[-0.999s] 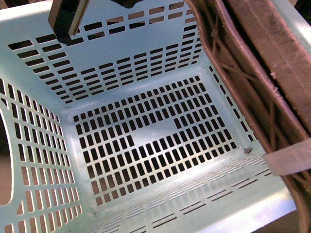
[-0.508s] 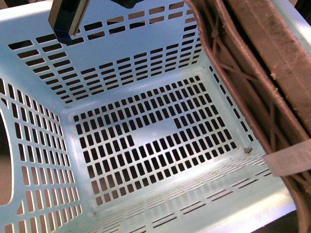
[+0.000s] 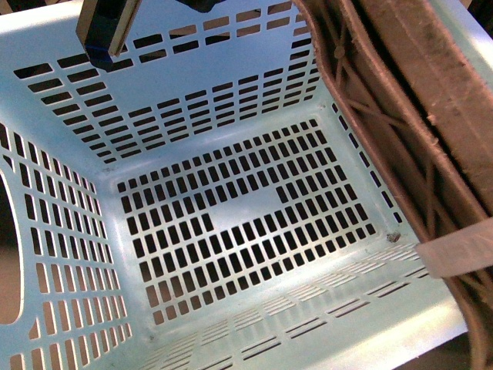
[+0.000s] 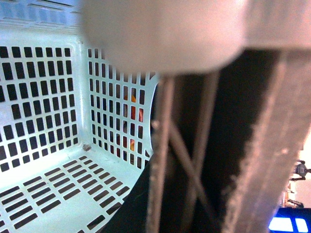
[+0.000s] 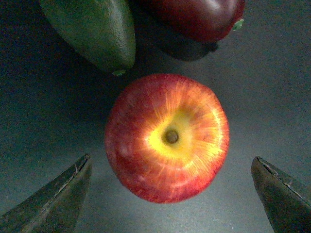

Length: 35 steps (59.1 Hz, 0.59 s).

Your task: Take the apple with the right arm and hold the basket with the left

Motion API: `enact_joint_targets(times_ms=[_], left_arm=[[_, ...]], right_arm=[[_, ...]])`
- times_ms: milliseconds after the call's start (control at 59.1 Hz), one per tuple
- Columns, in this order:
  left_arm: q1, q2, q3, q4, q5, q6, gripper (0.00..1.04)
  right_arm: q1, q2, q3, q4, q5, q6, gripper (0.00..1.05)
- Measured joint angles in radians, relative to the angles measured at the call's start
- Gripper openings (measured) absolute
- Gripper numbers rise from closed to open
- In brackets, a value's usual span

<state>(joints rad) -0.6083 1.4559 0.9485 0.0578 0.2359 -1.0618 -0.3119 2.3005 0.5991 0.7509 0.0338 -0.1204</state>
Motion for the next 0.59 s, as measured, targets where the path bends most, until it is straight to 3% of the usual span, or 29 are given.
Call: enact_joint_targets(times_ms=[593], left_arm=[[0.0,0.0,0.0,0.0,0.0,0.0,0.15]], right_arm=[[0.018,0.114,0.133,-0.053,0.041,0.009,0.96]])
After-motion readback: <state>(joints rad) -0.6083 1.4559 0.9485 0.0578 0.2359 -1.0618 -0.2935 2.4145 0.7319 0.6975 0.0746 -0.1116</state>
